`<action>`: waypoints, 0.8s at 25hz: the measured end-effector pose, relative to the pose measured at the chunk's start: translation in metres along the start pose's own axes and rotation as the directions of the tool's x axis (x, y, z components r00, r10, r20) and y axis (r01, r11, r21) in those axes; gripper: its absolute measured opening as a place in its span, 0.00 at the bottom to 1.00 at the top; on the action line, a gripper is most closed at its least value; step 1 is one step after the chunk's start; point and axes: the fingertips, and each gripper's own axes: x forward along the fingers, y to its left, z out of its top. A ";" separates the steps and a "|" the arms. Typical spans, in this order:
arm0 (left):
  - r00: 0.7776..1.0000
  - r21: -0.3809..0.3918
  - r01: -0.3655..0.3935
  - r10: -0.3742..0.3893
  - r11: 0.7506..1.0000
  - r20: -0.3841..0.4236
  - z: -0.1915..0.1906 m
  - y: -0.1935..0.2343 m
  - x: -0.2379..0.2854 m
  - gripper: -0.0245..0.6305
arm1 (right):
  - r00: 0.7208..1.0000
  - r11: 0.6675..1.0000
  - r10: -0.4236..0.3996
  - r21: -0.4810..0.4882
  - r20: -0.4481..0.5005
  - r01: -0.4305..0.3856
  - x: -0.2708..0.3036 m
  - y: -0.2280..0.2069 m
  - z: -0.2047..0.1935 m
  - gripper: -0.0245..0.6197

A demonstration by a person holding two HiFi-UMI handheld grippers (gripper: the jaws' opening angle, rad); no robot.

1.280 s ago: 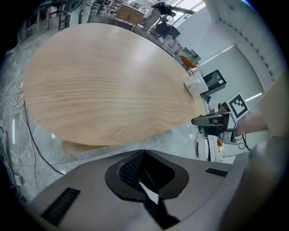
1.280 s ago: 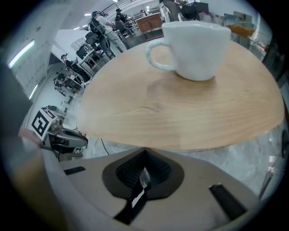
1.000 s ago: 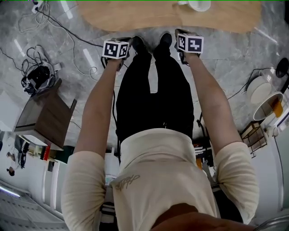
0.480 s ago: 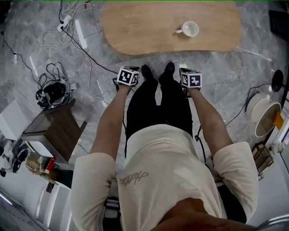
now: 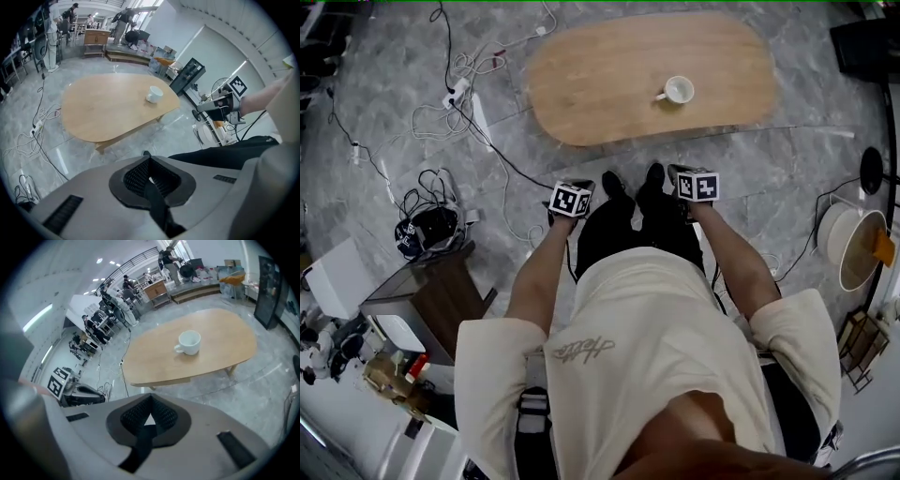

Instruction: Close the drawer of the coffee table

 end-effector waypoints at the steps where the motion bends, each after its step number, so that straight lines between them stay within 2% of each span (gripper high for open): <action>1: 1.000 -0.005 0.007 -0.007 1.000 0.021 0.003 -0.004 -0.005 0.04 | 1.000 1.000 0.015 0.005 0.026 -0.015 -0.006 0.009 0.006 0.03; 3: 0.997 -0.021 0.026 -0.025 0.999 0.070 0.010 -0.016 -0.015 0.04 | 0.997 0.999 0.038 -0.002 0.067 -0.038 -0.019 0.024 0.012 0.03; 6: 0.985 -0.016 0.021 -0.018 1.000 0.170 0.043 -0.033 -0.039 0.04 | 0.990 0.996 0.085 -0.030 0.109 -0.082 -0.039 0.045 0.024 0.03; 9: 0.963 0.025 0.021 -0.027 0.999 0.268 0.086 -0.049 -0.067 0.04 | 0.976 0.992 0.107 -0.081 0.188 -0.093 -0.062 0.063 0.053 0.03; 13: 0.937 0.091 -0.009 -0.024 0.996 0.350 0.117 -0.072 -0.107 0.04 | 0.954 0.983 0.117 -0.169 0.276 -0.071 -0.096 0.082 0.081 0.03; 16: 0.902 0.126 -0.058 -0.003 0.990 0.433 0.145 -0.086 -0.144 0.04 | 0.912 0.973 0.155 -0.220 0.380 -0.073 -0.136 0.101 0.113 0.03; 20: 0.830 0.135 -0.082 -0.007 0.987 0.558 0.182 -0.106 -0.200 0.04 | 0.833 0.961 0.218 -0.259 0.508 -0.094 -0.191 0.127 0.148 0.03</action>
